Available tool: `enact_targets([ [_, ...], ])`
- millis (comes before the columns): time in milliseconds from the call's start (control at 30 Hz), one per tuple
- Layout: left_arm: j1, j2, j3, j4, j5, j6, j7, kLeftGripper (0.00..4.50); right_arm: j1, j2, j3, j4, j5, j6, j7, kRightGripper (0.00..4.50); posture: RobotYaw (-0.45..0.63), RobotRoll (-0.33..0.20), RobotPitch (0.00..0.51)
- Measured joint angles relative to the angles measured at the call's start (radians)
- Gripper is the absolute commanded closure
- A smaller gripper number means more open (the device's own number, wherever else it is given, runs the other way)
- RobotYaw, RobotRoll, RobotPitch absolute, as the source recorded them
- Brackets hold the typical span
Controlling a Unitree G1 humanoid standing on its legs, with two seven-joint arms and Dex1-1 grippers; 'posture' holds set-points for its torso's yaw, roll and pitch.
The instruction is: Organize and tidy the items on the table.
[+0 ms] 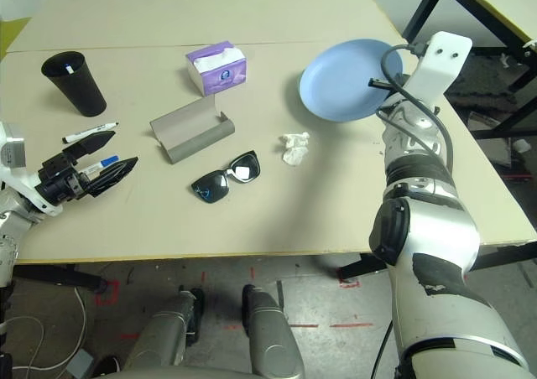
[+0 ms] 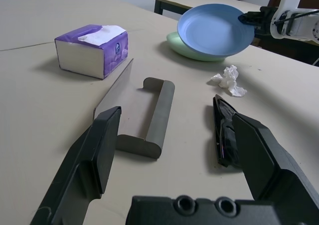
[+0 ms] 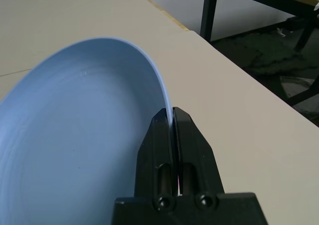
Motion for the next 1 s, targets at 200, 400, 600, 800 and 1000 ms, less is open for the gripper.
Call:
enact_targets([
  [200,0.015,-0.006,0.000,-0.017,-0.002,0.013,0.011,0.00,0.000,0.000,0.000,0.000,-0.001,0.000,0.002,4.49,-0.13,0.000,0.270],
  [400,0.025,-0.007,-0.001,-0.038,-0.005,0.030,0.019,0.00,0.000,-0.001,0.000,0.000,-0.002,0.000,0.008,4.49,-0.14,0.000,0.280],
  [600,0.025,-0.008,-0.001,-0.039,-0.005,0.038,0.019,0.00,0.000,-0.004,0.000,-0.001,-0.002,-0.001,0.004,4.49,-0.14,0.000,0.277],
  [800,0.035,-0.015,-0.002,-0.045,-0.008,0.041,0.021,0.00,0.000,-0.015,0.000,-0.003,-0.002,-0.040,-0.025,4.49,-0.14,0.000,0.279],
  [1000,0.038,-0.022,-0.002,-0.052,-0.010,0.043,0.025,0.00,-0.001,-0.020,0.000,-0.002,-0.004,-0.052,-0.034,3.96,-0.14,0.000,0.276],
])
